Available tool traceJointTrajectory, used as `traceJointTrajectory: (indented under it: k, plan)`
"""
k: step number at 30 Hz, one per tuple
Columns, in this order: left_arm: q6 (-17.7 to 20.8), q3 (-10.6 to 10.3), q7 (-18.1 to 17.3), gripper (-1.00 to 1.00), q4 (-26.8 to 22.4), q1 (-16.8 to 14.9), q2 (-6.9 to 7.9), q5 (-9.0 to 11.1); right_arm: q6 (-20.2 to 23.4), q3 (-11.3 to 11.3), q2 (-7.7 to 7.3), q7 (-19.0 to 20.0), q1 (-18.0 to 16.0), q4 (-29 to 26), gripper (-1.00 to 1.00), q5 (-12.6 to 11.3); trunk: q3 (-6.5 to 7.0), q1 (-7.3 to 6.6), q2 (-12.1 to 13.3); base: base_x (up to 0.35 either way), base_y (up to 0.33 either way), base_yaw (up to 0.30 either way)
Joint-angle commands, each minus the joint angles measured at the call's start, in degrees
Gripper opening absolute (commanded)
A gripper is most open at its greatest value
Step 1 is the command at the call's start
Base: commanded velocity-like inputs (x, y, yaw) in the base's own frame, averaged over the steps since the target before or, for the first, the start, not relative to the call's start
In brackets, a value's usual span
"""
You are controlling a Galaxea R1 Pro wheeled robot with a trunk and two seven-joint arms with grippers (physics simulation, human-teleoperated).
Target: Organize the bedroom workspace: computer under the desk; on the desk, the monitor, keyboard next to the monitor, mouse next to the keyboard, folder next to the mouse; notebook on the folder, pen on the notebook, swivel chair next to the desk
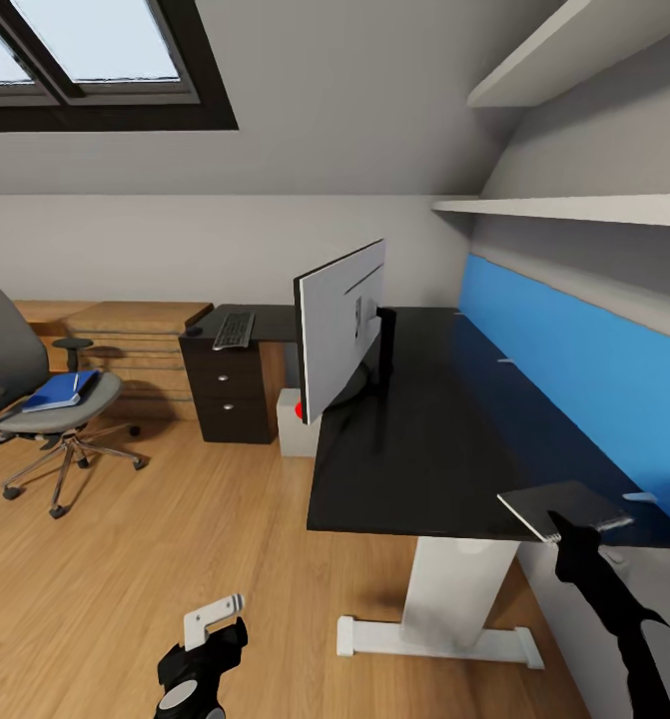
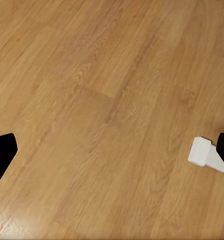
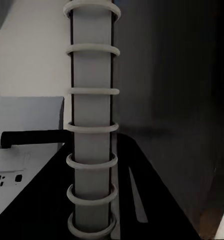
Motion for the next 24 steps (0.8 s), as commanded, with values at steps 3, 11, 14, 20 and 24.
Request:
traceJointTrajectory:
  k: [3, 11, 14, 20, 24]
  plan:
    - [0.1, -0.07, 0.4, 1.0, -0.04, -0.03, 0.01, 0.39, 0.39, 0.66, 2.48, 0.17, 0.05, -3.06, -1.0, 0.23, -0.06, 0.0, -0.03, 0.0, 0.0, 0.0]
    - [0.07, -0.07, 0.28, 1.0, -0.01, -0.03, 0.01, 0.39, 0.43, 1.51, 6.09, -0.18, 0.1, -4.75, -1.0, 0.9, 0.13, 0.0, -0.03, -0.199, 0.073, 0.084]
    - [0.07, -0.07, 0.25, 1.0, 0.13, -0.03, 0.01, 0.39, 0.43, 2.82, 6.43, -0.36, 0.1, -4.83, -1.0, 1.93, 0.32, 0.0, -0.03, -0.249, 0.225, 0.177]
    - [-0.01, -0.14, 0.35, 1.0, 0.56, -0.03, 0.01, 0.21, 0.1, 8.64, 6.96, -0.22, 0.1, -4.81, -1.0, 4.58, 0.51, 0.0, -0.03, -0.099, 0.3, 0.197]
    - [-0.08, -0.15, 0.42, 1.0, 0.57, -0.03, 0.01, 0.09, -0.03, 12.95, 7.75, -0.31, 0.15, -5.05, -1.0, 5.87, 0.52, 0.0, -0.03, -0.007, 0.334, 0.169]
